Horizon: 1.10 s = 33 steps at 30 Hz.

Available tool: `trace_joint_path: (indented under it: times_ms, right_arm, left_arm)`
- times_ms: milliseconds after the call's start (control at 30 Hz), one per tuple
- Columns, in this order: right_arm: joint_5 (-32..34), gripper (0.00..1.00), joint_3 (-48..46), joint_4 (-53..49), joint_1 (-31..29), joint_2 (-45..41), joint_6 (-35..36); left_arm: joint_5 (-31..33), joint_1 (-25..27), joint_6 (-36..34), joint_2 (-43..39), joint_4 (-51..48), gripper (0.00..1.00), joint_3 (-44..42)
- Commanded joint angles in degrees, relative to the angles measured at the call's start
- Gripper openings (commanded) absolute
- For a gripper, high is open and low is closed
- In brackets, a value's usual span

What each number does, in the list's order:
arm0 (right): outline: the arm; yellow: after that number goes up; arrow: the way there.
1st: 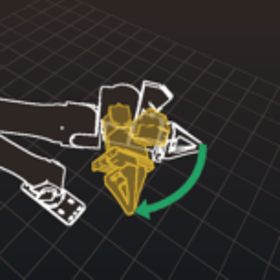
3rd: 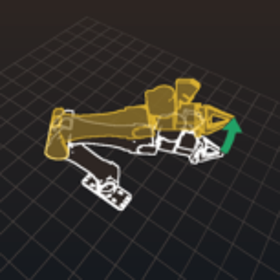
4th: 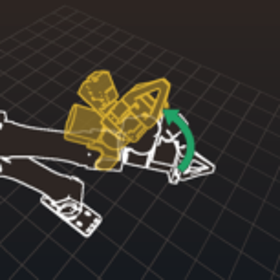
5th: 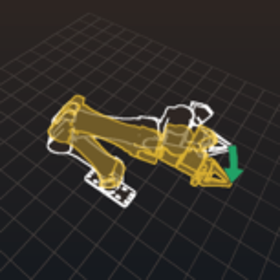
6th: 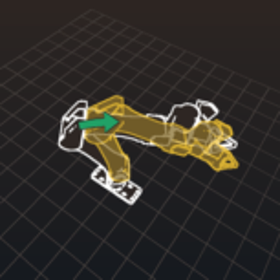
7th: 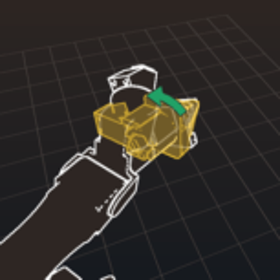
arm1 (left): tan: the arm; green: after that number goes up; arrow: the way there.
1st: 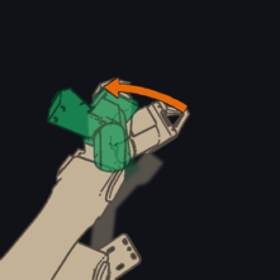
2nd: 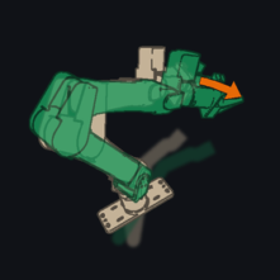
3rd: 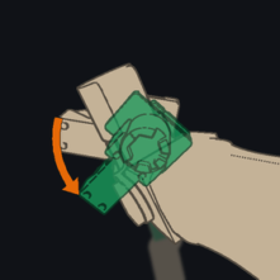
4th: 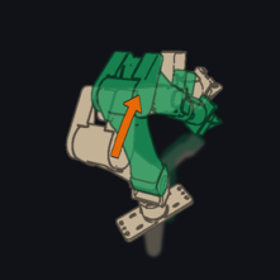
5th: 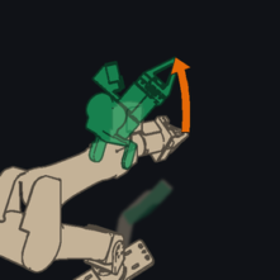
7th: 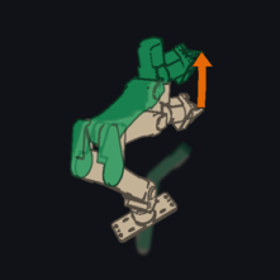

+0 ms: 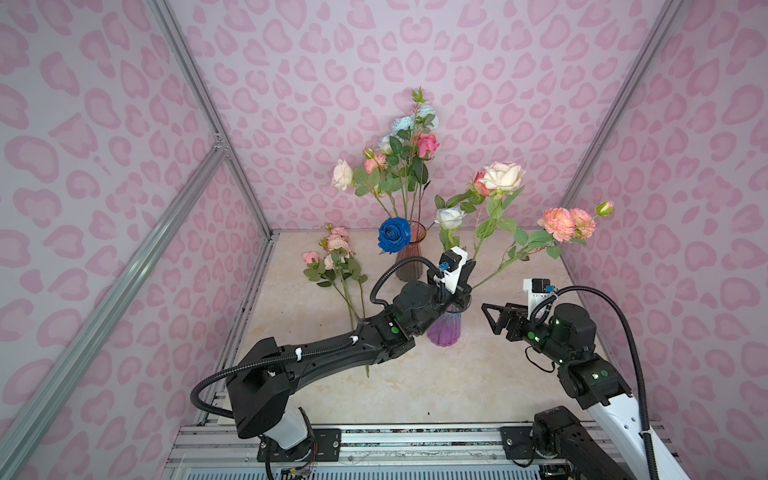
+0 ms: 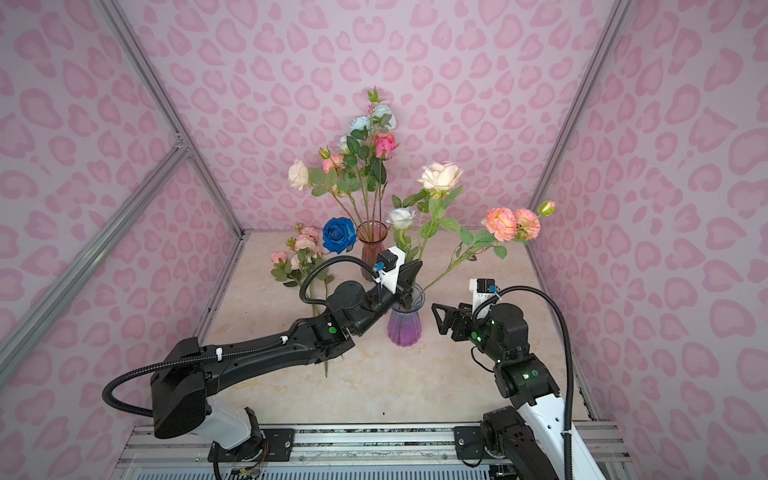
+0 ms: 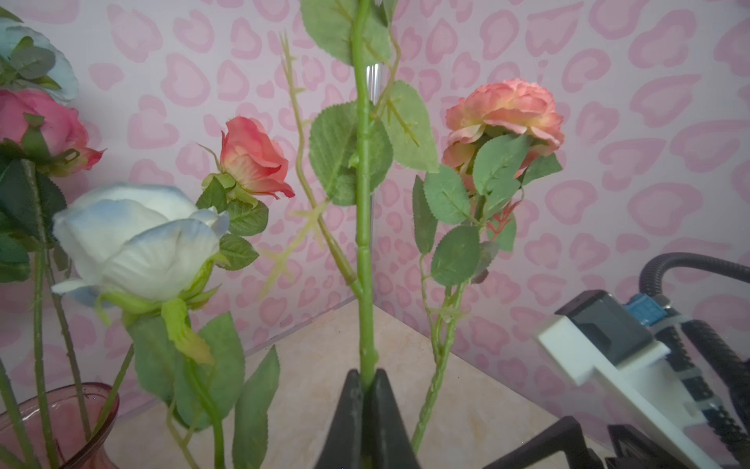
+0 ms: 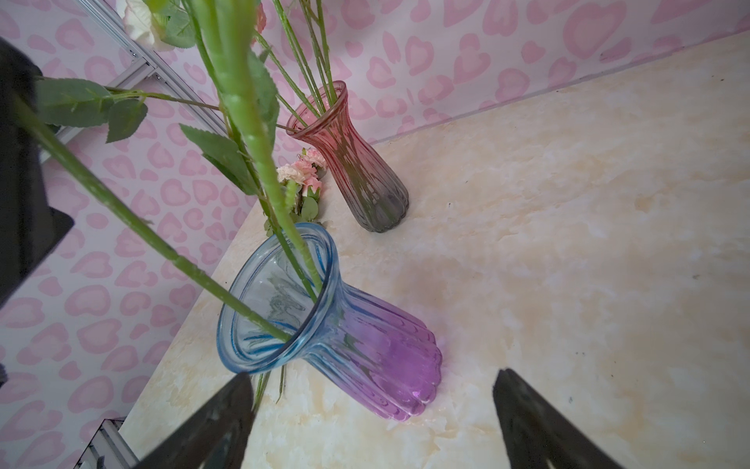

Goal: Arrange the flowers into the vase
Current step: 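Carry the white rose over the blue-purple vase and lower its stem in, then open the left gripper, release the white rose, withdraw toward the bunch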

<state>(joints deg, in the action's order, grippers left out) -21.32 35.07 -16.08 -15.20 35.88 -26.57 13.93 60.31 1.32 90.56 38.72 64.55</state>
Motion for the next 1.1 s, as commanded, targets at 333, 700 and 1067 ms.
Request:
trace_joint_path:
  times_ms: [333,700,1067]
  right_arm:
    - [-1.3,0.92,-1.5,1.5,0.0,-1.1,-3.1]
    - [-1.3,0.9,-1.2,1.0,0.0,-2.1,-3.3]
    - [-2.5,0.89,-11.1,3.1,-4.4,-13.8,-7.4]
  left_arm:
    - [3.6,1.4,2.3,-2.6,-6.5,0.3,-1.2]
    - [8.0,5.5,2.7,-20.8,-16.3,0.24,-12.1]
    - [7.5,-26.0,39.6,-32.0,-41.9,0.26,-31.8]
